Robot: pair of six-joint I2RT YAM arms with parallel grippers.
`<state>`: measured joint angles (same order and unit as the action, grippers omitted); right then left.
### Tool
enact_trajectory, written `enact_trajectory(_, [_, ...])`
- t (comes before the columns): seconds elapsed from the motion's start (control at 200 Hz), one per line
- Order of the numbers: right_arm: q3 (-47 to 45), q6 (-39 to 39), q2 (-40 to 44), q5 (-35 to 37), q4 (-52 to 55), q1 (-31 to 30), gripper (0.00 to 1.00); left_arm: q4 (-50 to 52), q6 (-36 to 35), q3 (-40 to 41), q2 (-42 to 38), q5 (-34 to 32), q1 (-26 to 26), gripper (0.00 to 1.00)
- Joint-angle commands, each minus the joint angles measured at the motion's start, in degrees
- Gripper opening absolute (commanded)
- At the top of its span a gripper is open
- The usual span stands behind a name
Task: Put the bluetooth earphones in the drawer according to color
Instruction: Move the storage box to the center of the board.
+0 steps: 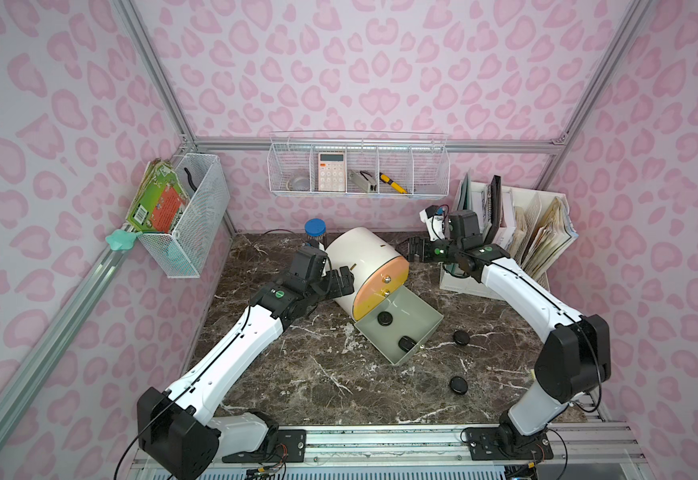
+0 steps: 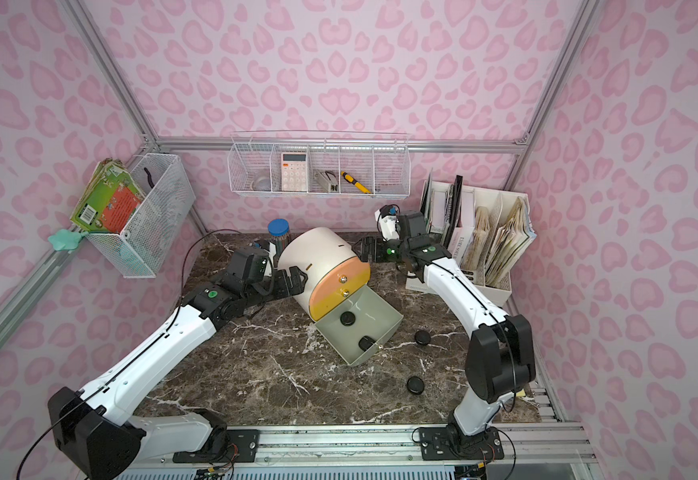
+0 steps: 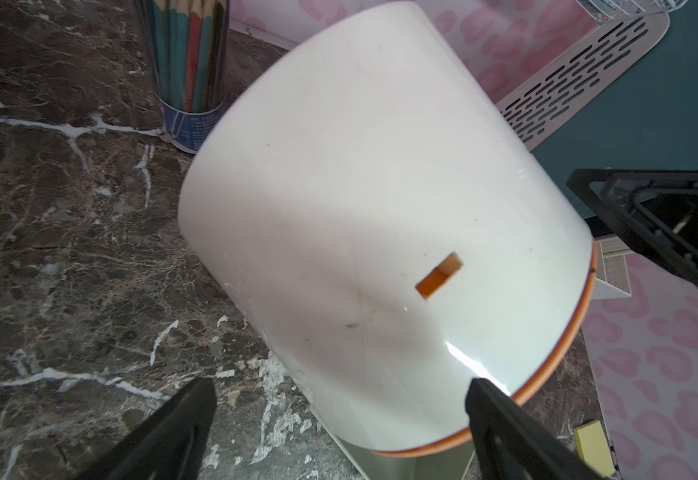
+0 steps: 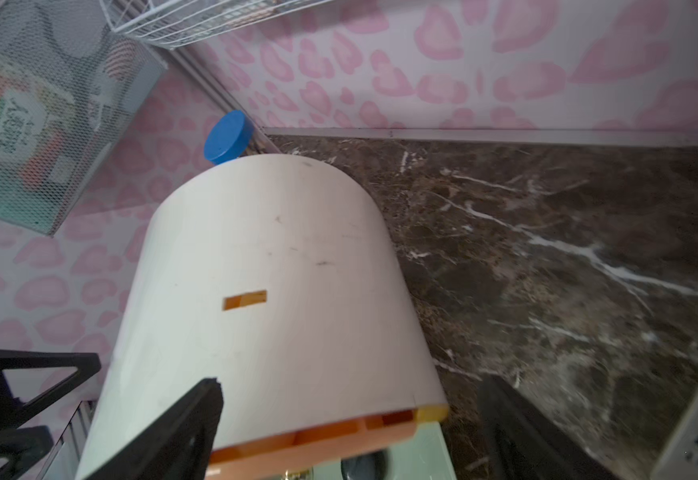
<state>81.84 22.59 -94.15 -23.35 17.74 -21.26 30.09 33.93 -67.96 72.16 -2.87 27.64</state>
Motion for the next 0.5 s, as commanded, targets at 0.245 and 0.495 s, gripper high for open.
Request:
enact_trajectory(0.245, [-19.2, 8.6, 12.4, 5.2, 7.3, 1.8, 0.98, -10.7, 2.3, 22.7, -13.4, -9.1, -0.1, 0.98])
enact_trajectory(0.495, [-24.6, 21.9, 15.1, 7.3, 10.3, -2.1, 0.98, -14.8, 0.4, 30.1, -17.2, -15.2, -0.1, 0.98])
